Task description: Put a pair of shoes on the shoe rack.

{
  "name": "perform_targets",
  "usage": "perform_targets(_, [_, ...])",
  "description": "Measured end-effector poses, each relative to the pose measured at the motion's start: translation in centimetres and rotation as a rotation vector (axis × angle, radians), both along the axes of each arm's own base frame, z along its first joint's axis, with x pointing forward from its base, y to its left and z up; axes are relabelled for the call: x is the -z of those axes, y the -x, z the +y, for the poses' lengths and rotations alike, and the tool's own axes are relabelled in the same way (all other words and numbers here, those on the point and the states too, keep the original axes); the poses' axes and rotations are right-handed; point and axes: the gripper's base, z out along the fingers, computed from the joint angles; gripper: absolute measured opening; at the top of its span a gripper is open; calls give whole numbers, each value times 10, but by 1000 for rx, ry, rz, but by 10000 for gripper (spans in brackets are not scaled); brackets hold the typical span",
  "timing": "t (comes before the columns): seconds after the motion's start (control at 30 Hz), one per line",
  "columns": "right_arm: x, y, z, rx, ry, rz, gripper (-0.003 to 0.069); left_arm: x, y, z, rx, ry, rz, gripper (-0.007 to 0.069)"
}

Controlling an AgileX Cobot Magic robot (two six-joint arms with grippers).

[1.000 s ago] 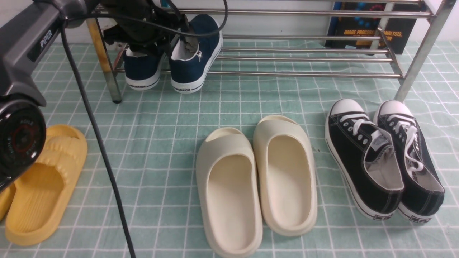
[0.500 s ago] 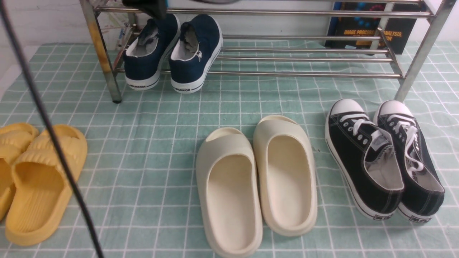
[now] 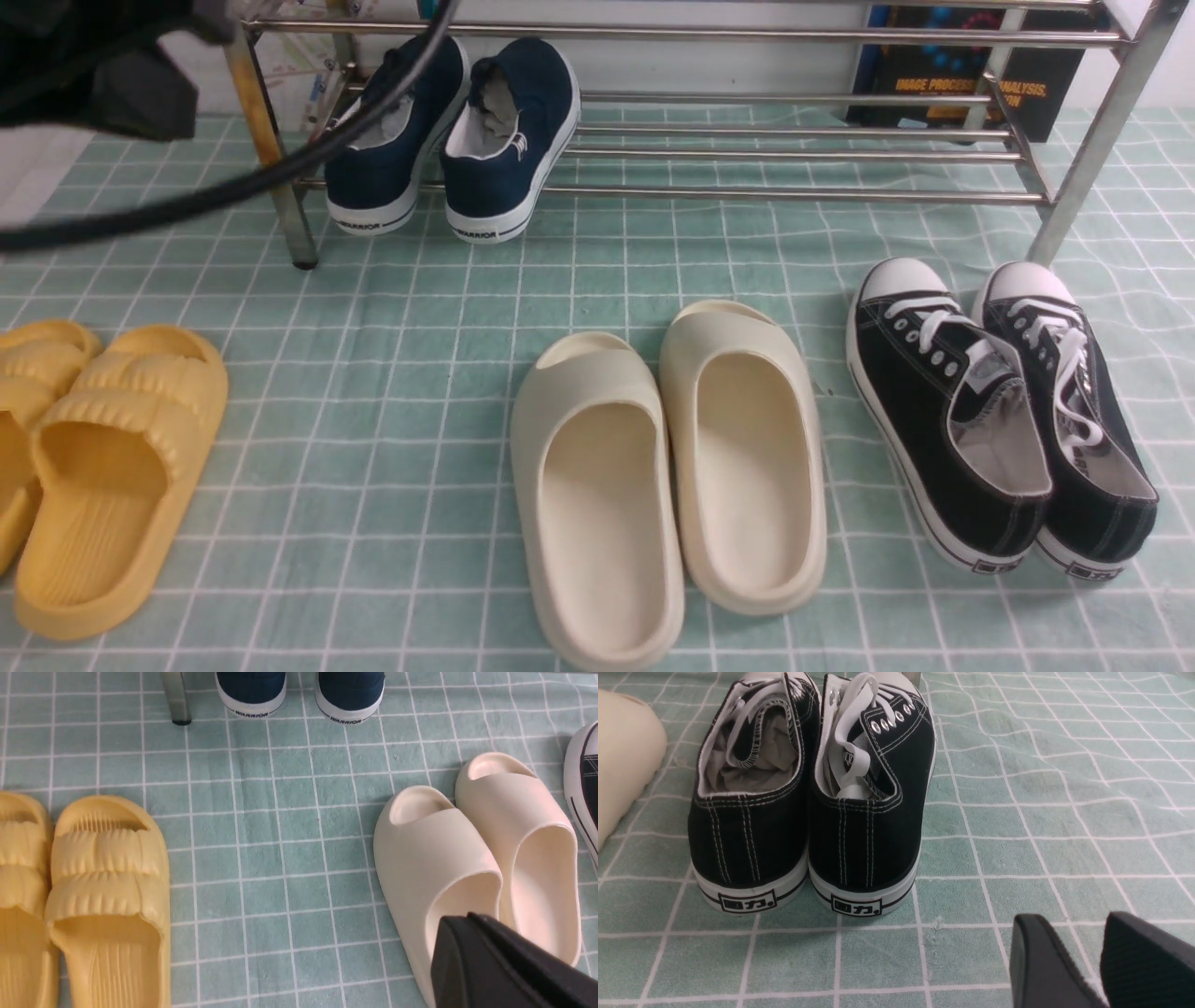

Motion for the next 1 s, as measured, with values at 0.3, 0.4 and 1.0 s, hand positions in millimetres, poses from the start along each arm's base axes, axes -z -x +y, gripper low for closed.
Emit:
perform_targets(0.3, [0, 0, 0, 0, 0, 0, 239, 35, 80, 25, -51, 89, -77, -13])
perform_targets(0.4, [0, 0, 0, 0, 0, 0, 239, 39, 96, 30, -58, 108, -102, -13])
perform_targets(1.0, [0, 0, 0, -1, 0, 0, 239, 68, 173, 59, -44, 63, -306, -13])
